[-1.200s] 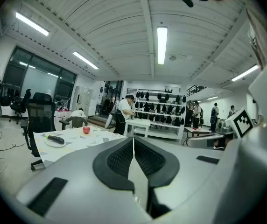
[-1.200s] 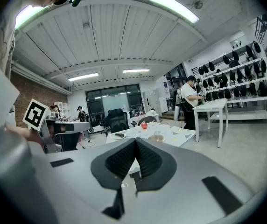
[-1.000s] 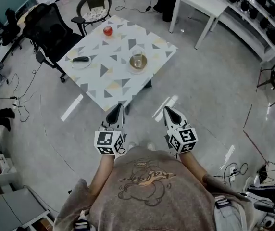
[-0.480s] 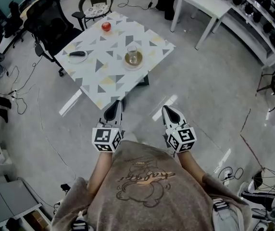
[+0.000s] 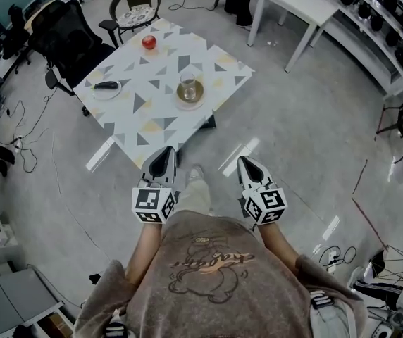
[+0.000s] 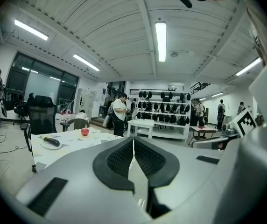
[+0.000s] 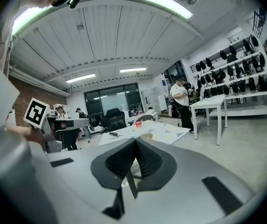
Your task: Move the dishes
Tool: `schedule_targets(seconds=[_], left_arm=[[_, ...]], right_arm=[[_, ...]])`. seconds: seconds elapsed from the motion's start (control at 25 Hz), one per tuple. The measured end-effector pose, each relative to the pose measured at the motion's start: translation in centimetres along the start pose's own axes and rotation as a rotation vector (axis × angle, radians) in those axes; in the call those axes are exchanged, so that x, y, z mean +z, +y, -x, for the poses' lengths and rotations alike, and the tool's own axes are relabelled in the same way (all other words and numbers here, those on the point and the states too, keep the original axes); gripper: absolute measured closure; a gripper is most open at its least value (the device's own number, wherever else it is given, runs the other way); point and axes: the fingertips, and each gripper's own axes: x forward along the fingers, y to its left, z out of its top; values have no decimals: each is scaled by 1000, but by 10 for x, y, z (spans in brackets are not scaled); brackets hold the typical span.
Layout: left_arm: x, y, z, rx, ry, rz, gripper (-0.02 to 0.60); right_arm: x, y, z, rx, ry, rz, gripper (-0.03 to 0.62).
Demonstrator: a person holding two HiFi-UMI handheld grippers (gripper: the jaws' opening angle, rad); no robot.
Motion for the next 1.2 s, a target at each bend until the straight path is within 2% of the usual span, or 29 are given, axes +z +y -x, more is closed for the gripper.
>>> schedule_targets(seconds=[0.52, 0.68, 0.96, 1.2], left_arm=[[32, 60, -113, -36, -3, 19, 558], [45, 78, -145, -72, -14, 28, 558], [53, 105, -187, -103, -10, 38, 558], [56, 112, -202, -131, -1, 45, 558]], right_arm=[[43, -39, -114, 6, 27, 12, 591], [61, -48, -149, 3, 31, 22, 591], [79, -59, -196, -15, 26, 28, 591], [88, -64, -219, -24, 32, 34, 591]])
